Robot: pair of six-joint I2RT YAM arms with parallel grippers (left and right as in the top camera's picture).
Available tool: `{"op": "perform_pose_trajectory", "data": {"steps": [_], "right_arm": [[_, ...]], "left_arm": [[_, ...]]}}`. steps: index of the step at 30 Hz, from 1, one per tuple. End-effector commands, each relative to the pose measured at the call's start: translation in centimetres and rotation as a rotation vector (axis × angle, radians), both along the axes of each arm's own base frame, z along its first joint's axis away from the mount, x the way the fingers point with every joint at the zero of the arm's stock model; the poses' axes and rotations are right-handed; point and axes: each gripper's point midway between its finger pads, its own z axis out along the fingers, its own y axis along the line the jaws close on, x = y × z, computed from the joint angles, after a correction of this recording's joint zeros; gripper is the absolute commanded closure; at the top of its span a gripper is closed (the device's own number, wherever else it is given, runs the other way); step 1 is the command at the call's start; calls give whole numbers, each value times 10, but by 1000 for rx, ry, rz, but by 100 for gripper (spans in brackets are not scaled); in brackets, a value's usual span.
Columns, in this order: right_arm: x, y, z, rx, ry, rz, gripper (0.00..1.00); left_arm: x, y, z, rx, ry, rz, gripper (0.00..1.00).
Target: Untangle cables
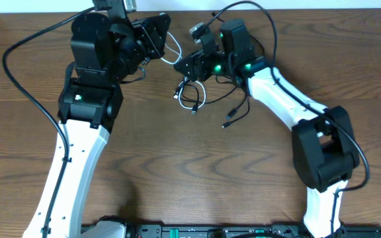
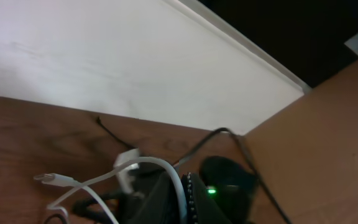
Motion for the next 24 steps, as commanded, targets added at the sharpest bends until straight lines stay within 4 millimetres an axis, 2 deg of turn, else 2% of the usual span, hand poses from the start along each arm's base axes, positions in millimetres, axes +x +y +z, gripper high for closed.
{"op": "perform_pose_trajectory", "data": {"steps": [1,4,6,12,20,24], "right_arm": [[12,-5,-23,-56,0,-59,66],[15,-7,-20,-56,-12,-71,98],[19,-12,-6,-32,-28,-81,99],[25,-34,41,-1,-90,-122,99],[18,-69,118,44,-182,-191,99],[19,-91,132,60,-101,-321,99]], "left_arm": [[-7,-1,12,-14,-13,-12,93],[-6,-1,-3,-3,41,-11,93],[-3,-2,-19,7,95,-11,92],[10,-3,-50,25,178,-4,92],[21,-5,-73,63,210,-16,92],[22,-5,-78,87,208,-24,92]]}}
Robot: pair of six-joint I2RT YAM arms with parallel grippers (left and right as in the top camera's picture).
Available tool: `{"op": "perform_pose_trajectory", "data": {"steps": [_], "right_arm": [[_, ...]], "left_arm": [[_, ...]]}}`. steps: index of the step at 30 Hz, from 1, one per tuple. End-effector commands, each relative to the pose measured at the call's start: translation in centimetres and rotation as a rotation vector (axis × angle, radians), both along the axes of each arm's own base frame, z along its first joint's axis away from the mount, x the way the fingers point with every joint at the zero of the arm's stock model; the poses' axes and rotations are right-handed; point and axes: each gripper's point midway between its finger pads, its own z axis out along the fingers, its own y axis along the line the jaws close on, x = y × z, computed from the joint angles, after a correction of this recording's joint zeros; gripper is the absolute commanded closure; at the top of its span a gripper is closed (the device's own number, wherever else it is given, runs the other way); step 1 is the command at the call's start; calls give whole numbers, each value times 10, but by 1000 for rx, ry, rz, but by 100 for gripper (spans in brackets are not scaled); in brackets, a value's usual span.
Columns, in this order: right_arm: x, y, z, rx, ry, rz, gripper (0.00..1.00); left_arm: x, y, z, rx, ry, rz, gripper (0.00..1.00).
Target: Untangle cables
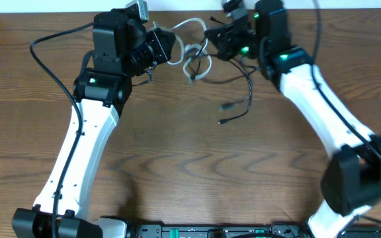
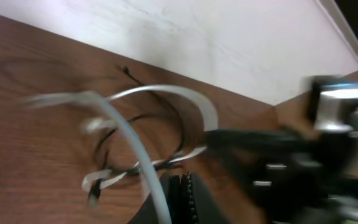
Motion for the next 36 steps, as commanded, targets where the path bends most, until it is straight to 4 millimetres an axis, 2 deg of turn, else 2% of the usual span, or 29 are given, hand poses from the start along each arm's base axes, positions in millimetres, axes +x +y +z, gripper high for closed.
{"op": "perform_pose_trajectory", "data": {"steps": [1,5,8,15,19,22,24,27,31,36], "right_arm": [[2,-23,16,43,81,-144,99],[-2,-31,7,40,165,-199,99],[-7,-41,-12,5,258,-265,99],[-17,-60,-43,-119,347,-341,99],[-19,-72,-59,-168,387,-384,99],[-17,-71,-70,-183,404,-379,87],[-16,-67,-77,-187,412,-361,77],[-14,-54,-86,-176,410,-286,73],[-10,-44,-101,-159,425,-237,68],[-2,-36,-118,-148,427,-209,54]], "left_arm": [[3,-1,1,29,-20,-20,92],[3,-1,-7,44,1,-22,93],[4,-1,-17,49,33,-23,92],[4,-1,-53,95,123,-46,92],[5,-1,-53,127,98,-69,92],[7,-4,-40,113,45,-82,93],[7,-10,-21,84,-18,-110,93],[3,-18,11,42,-127,-156,93],[-14,-28,57,-22,-253,-226,93],[-45,-35,103,-84,-363,-307,92]]}}
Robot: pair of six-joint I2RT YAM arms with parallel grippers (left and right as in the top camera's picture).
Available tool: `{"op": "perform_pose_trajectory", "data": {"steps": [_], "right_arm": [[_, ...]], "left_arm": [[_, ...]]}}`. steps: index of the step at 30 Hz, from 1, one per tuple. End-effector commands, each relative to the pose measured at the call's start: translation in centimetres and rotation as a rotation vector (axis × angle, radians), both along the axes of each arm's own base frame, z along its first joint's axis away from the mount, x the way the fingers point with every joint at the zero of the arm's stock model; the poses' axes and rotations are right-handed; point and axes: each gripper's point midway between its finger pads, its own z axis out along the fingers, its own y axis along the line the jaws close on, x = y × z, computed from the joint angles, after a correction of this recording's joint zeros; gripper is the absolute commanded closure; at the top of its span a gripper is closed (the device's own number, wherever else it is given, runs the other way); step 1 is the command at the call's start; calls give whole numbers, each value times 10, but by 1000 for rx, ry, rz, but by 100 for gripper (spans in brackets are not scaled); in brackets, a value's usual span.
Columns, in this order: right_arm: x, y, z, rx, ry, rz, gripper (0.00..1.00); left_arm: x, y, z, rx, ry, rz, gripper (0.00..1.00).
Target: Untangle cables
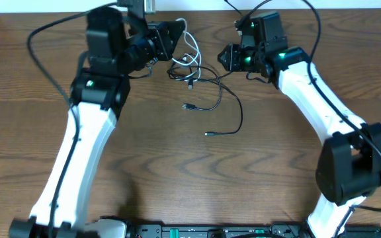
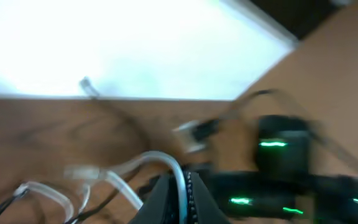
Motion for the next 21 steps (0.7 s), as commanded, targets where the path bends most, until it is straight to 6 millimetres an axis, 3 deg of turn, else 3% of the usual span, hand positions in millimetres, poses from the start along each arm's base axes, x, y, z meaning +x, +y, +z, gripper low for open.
{"op": "perform_pose_trajectory", "data": {"steps": [1,6,11,15,21], "right_arm": [[2,9,-11,31,5,49,50],[1,28,-12,108,-14,159,34],[-4,36,-12,137,-20,218,32],[-13,40,-15,133,-6,258,32],[-24,39,-23,110,25,300,31]], "left_arm": [[-35,-10,47,-55,-101,-112,92],[-61,-5,85,-81,-201,-111,92],[-73,-3,102,-91,-254,-112,93],[-72,-1,108,-95,-277,-103,92],[-55,16,118,-122,-295,44,93]]}}
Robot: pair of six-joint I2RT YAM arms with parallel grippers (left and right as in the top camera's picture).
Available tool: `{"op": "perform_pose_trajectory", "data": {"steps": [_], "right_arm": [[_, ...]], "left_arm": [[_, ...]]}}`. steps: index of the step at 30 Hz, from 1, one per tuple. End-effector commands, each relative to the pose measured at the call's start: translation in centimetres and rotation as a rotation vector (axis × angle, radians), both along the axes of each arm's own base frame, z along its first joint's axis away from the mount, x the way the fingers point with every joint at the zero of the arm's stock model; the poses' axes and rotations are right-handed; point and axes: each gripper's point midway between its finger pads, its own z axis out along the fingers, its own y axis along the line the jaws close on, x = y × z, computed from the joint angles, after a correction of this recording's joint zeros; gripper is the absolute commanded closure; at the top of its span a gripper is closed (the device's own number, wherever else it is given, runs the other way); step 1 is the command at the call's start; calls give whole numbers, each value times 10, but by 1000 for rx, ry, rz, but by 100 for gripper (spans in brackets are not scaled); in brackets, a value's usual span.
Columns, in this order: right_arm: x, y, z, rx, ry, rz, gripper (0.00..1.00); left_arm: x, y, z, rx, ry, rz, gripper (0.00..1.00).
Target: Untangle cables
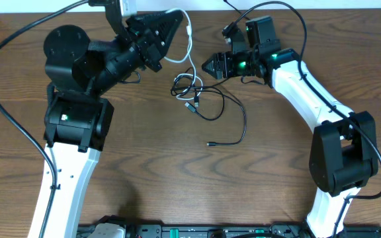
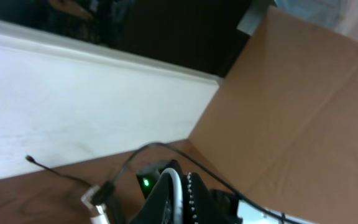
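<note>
A white cable (image 1: 189,46) arcs from my left gripper (image 1: 174,25) down into a small knot of white and black loops (image 1: 187,87) on the wooden table (image 1: 144,158). The left gripper is raised near the back edge and shut on that white cable; in the left wrist view the cable (image 2: 178,184) runs between the fingers. A black cable (image 1: 242,122) trails from the knot to a free plug at the front. My right gripper (image 1: 210,66) points left just right of the knot; whether its jaws are parted or hold anything cannot be made out.
A white wall (image 2: 73,106) runs behind the table's back edge, and a brown cardboard panel (image 2: 303,112) stands at the right of the left wrist view. Black arm supply cables (image 1: 5,112) loop over the table's left and back.
My left gripper has lifted and tilted with the white cable still in it. The right gripper has moved left and down, closer to the knot. The black cable has hardly moved.
First both grippers were close together over the bundle at the table's back. Then the bundle hung stretched between them, higher up. Later the black cable lay spread on the table, away from the right gripper, while the left kept the white one, as it does now.
</note>
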Motion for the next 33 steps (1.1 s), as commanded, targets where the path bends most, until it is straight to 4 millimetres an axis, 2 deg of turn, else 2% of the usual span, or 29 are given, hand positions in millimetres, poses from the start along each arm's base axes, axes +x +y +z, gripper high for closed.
{"op": "perform_pose_trajectory", "data": {"steps": [1,4,10,14,17,19,24,29,33], "right_arm": [[-8,7,-3,15,-11,80,31],[-11,10,0,38,-9,101,30],[-18,14,-6,19,19,106,30],[-24,10,-15,-27,56,90,31],[-26,10,-16,-28,63,92,31],[-24,12,-13,-19,46,99,31],[-26,35,12,95,-80,241,27],[-20,54,31,143,-207,287,27],[-11,69,22,90,-268,263,40]], "left_arm": [[11,16,13,-31,-14,120,93],[20,23,6,-29,12,174,93],[37,22,-18,-13,86,189,93],[43,40,-11,-56,87,231,92],[45,54,-6,-99,103,260,93],[44,56,-6,-107,111,251,93],[41,52,-6,-119,122,225,92],[40,50,-6,-122,126,206,93],[40,50,-7,-123,132,206,92]]}}
